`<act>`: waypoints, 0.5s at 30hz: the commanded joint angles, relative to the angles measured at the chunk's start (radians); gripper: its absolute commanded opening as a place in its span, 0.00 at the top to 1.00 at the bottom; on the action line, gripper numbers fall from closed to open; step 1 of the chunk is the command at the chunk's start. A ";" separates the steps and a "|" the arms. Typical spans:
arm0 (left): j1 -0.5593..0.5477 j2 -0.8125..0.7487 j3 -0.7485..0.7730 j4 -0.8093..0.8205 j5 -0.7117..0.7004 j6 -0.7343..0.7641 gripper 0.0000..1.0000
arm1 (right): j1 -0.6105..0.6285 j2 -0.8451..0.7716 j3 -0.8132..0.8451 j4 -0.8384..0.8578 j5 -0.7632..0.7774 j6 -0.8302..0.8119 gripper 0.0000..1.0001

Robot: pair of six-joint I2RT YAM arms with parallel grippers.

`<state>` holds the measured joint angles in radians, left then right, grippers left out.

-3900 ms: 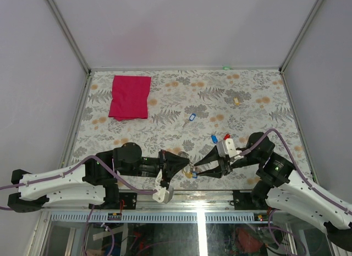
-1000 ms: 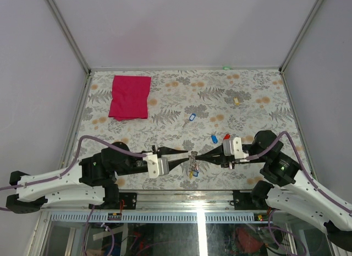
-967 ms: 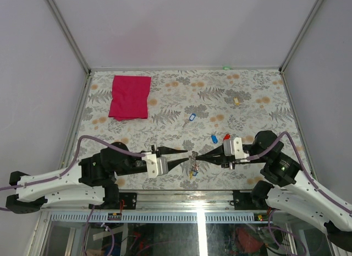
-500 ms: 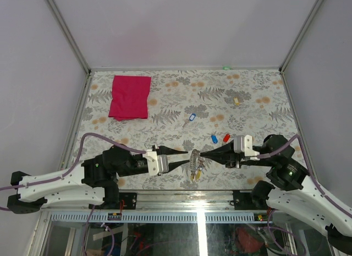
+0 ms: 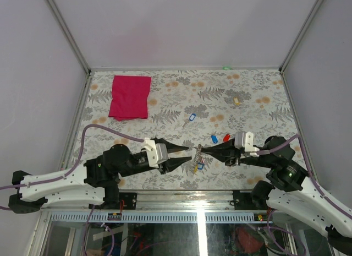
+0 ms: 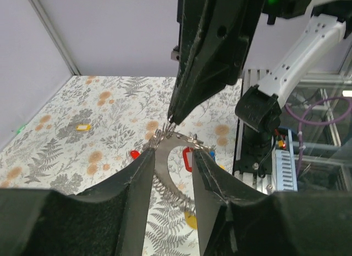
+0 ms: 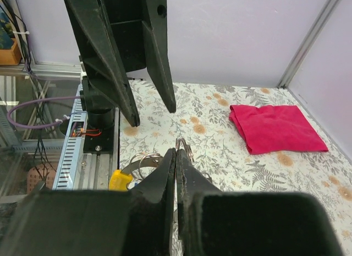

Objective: Put the keys on the keyring

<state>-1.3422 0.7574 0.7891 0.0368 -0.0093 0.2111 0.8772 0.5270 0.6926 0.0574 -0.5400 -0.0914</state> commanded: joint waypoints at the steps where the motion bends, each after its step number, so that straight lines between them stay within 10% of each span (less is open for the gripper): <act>1: -0.006 -0.003 0.002 0.164 -0.059 -0.119 0.66 | 0.006 -0.009 0.010 0.086 0.028 0.016 1.00; 15: -0.008 0.069 0.007 0.148 0.110 -0.024 0.80 | 0.006 -0.026 0.002 0.119 -0.036 0.012 1.00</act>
<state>-1.3422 0.8276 0.7887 0.1242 0.0597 0.1539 0.8772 0.5209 0.6884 0.0685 -0.5449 -0.0814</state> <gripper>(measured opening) 0.202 0.009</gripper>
